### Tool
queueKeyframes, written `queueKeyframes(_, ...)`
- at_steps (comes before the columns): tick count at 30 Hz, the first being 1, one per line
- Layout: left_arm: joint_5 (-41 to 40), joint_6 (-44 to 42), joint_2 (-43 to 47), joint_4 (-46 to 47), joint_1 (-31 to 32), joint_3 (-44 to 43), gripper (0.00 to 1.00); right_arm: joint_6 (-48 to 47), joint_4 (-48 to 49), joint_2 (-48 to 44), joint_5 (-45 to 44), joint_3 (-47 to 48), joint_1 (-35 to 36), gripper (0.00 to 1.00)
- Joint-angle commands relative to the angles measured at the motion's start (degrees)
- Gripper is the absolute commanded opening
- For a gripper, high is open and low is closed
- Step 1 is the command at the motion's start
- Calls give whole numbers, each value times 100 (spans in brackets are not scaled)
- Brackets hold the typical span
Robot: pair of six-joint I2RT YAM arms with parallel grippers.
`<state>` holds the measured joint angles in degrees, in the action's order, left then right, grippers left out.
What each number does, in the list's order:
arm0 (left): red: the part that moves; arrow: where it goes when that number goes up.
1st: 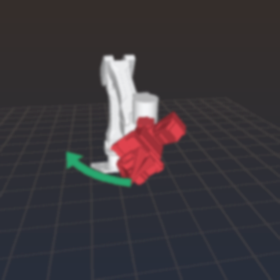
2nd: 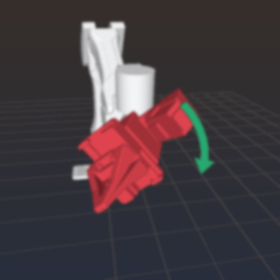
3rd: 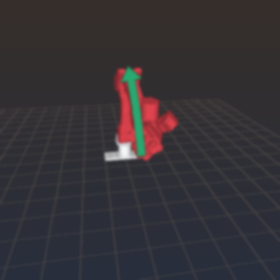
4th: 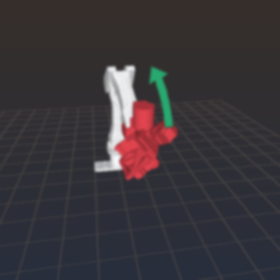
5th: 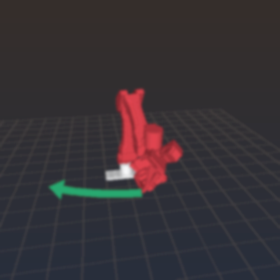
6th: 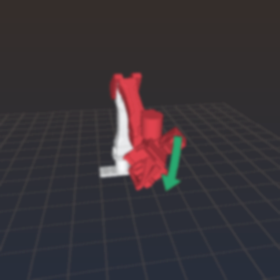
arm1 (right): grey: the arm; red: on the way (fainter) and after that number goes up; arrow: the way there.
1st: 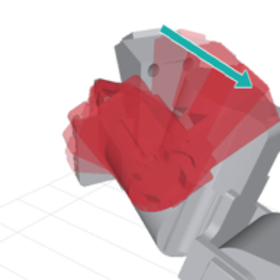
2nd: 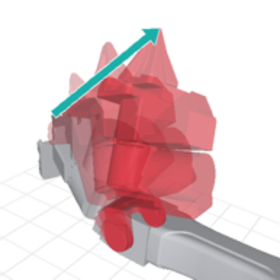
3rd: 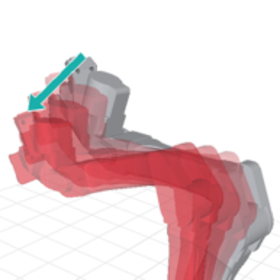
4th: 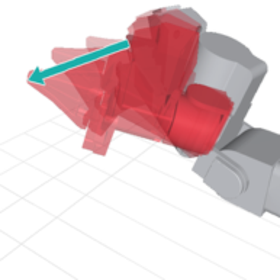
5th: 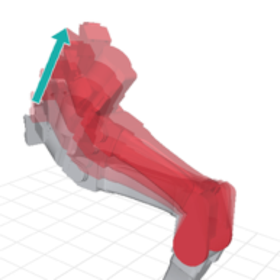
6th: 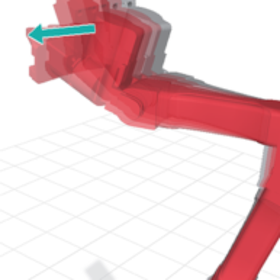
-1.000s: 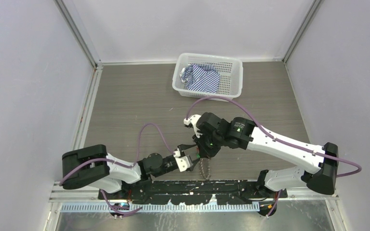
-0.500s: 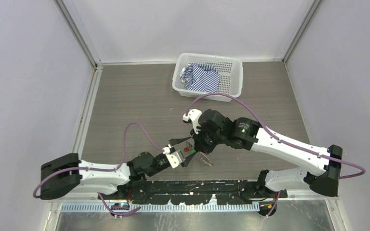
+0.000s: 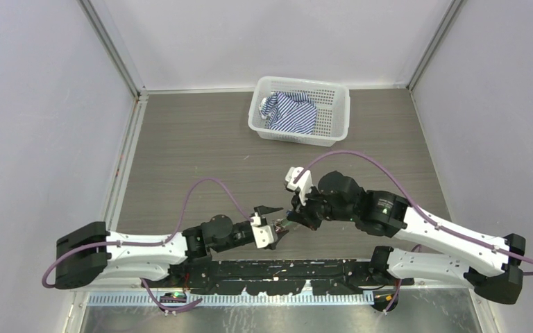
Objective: Remove the keys from the keyring
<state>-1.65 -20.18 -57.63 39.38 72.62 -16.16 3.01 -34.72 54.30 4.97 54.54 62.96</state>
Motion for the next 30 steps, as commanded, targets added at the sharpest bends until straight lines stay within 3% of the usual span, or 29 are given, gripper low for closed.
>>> queueKeyframes(1,90,-69,-308,500,-20,-199,64,-365,902,-365,223,-231,71,1)
queueKeyframes(5,-167,69,-490,1303,-18,-98,64,-432,971,-471,301,-400,106,1)
queueKeyframes(13,619,552,-567,1491,-15,-117,64,-569,1123,-739,345,-689,162,1)
queueKeyframes(30,723,573,-922,2457,-19,-67,62,-462,949,-1027,691,-480,229,1)
